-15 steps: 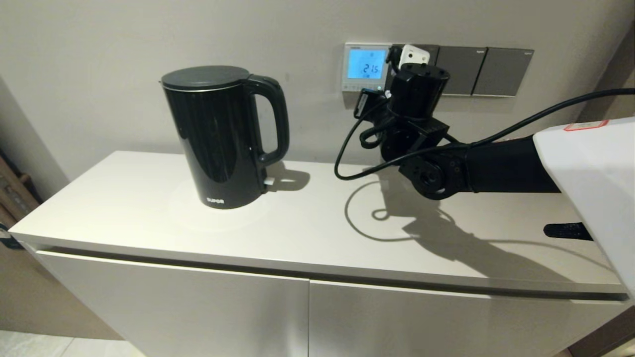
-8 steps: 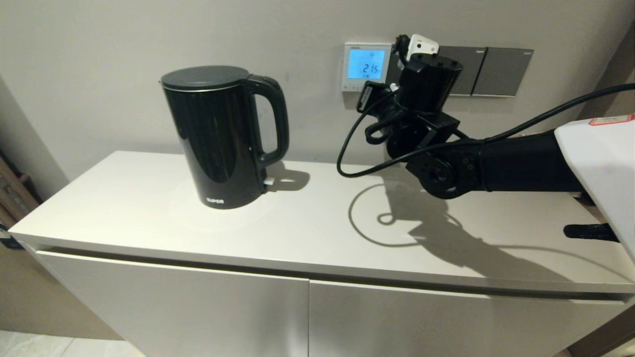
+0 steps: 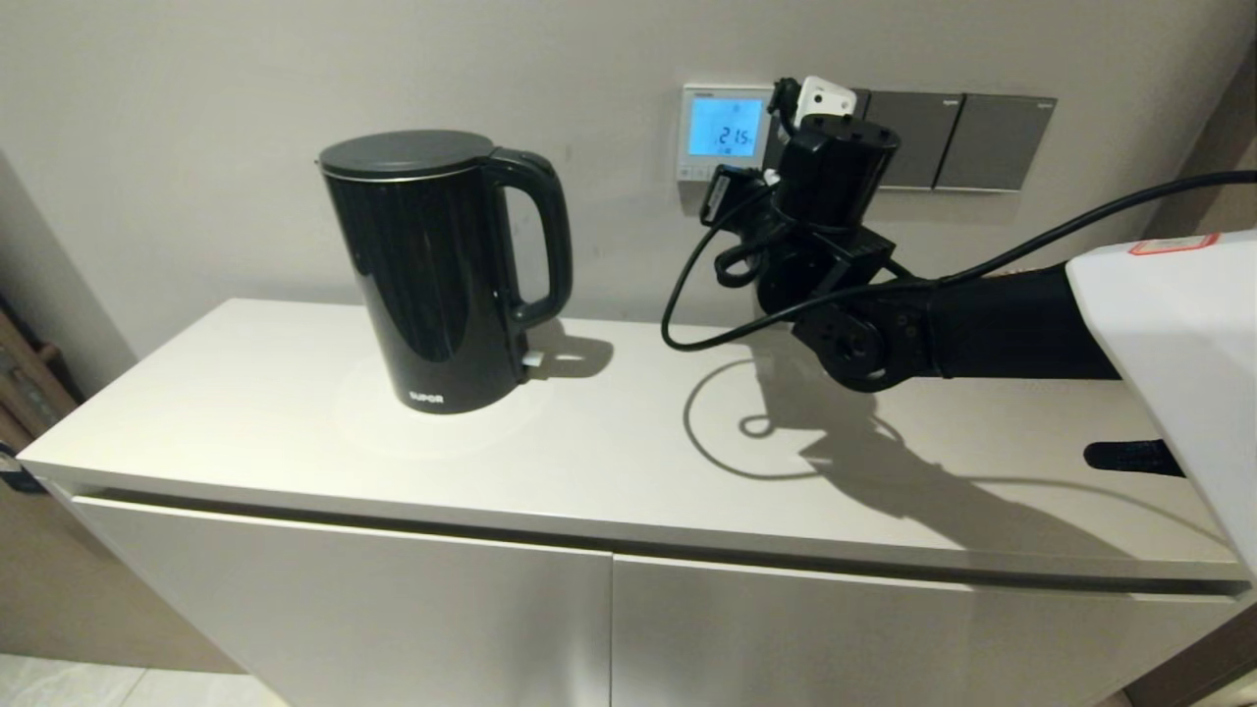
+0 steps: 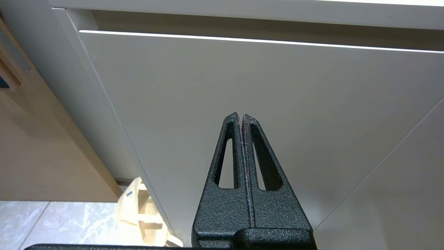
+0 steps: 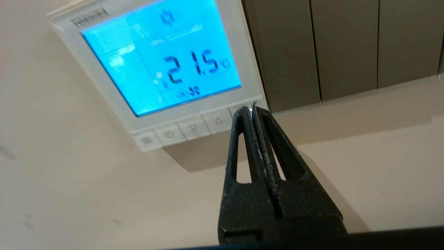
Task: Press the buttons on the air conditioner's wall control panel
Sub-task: Turn off the central air conditioner
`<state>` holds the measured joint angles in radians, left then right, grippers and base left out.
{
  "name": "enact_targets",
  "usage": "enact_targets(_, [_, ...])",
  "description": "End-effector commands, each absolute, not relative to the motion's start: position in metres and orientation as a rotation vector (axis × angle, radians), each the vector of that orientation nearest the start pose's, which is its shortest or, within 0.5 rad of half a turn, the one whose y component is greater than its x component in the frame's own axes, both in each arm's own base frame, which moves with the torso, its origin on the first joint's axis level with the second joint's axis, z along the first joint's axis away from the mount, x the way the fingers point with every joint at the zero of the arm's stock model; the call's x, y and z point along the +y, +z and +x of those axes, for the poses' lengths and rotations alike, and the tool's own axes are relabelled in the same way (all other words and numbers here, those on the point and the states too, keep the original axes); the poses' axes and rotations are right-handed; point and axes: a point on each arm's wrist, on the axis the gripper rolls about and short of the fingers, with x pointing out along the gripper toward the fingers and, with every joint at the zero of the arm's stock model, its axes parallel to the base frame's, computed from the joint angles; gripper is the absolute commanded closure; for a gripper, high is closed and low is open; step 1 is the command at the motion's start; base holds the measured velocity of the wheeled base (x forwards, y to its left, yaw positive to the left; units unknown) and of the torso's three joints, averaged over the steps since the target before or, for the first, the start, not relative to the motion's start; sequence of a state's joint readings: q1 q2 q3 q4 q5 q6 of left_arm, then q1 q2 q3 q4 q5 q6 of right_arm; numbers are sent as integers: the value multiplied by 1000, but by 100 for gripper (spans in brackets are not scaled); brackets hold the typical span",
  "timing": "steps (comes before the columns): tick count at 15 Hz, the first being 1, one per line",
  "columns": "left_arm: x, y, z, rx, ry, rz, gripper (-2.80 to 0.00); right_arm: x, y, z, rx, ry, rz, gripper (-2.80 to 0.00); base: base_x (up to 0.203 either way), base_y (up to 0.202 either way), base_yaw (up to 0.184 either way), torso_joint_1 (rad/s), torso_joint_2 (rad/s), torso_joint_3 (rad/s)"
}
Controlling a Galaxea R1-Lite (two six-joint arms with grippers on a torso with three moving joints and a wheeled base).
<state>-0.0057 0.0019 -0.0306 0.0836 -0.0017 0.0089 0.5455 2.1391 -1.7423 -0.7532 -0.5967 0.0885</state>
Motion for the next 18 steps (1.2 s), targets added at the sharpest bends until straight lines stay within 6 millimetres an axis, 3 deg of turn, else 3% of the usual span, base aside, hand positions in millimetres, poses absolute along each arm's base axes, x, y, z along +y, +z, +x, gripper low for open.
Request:
enact_targets(1, [0,75,-25,55,-8,9,0,221,284,390,-296,-42,277,0,0,0,0,0,0,0])
enact_targets(14, [0,75,-25,55,-8,9,0,221,295,375,-316,-25,295,0,0,0,0,0,0,0])
enact_targets(18, [0,75,-25,55,-8,9,0,220,293,379,-316,-30,291,0,0,0,0,0,0,0])
